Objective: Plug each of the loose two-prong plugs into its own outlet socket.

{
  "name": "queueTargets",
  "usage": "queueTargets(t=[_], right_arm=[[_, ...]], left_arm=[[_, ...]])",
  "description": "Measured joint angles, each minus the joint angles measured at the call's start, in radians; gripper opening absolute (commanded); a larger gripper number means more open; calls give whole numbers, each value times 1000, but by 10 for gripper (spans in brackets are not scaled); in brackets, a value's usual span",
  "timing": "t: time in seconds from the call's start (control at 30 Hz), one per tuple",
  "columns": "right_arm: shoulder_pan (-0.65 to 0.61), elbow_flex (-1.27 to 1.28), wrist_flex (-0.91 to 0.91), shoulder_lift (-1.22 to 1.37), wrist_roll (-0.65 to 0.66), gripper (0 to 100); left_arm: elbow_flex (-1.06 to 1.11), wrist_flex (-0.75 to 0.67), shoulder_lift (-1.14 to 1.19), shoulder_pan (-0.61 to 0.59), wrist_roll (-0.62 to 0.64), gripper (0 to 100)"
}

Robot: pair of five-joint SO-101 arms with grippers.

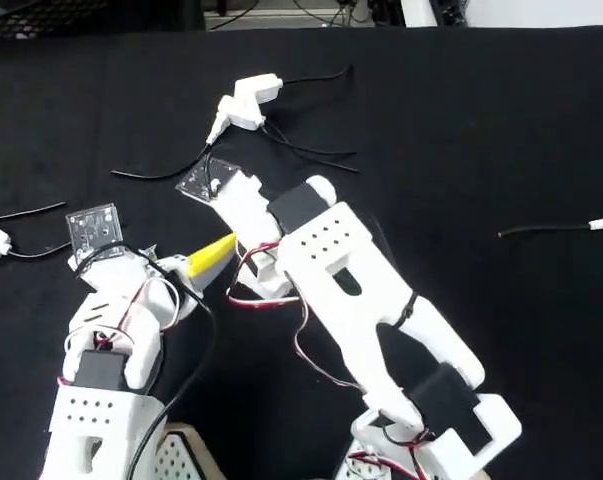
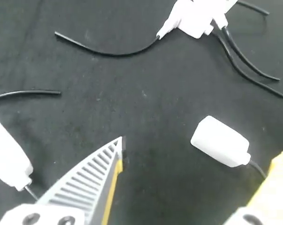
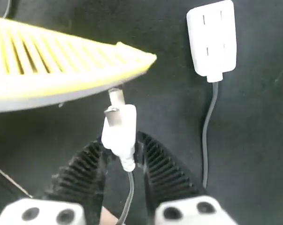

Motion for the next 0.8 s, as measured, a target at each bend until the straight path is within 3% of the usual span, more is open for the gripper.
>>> queueTargets(t=[0.23, 0.47, 0.6, 0.8], right_arm=[[2, 81, -109, 0, 0, 12], [3, 80, -150, 0, -9, 12], [2, 2, -78, -2, -41, 12], [5, -146, 89, 2, -63, 12]], left_arm=[[28, -28, -46, 12, 0, 450], [184, -28, -267, 117, 6, 450], [186, 31, -393, 120, 6, 450], [181, 48, -402, 120, 8, 450]])
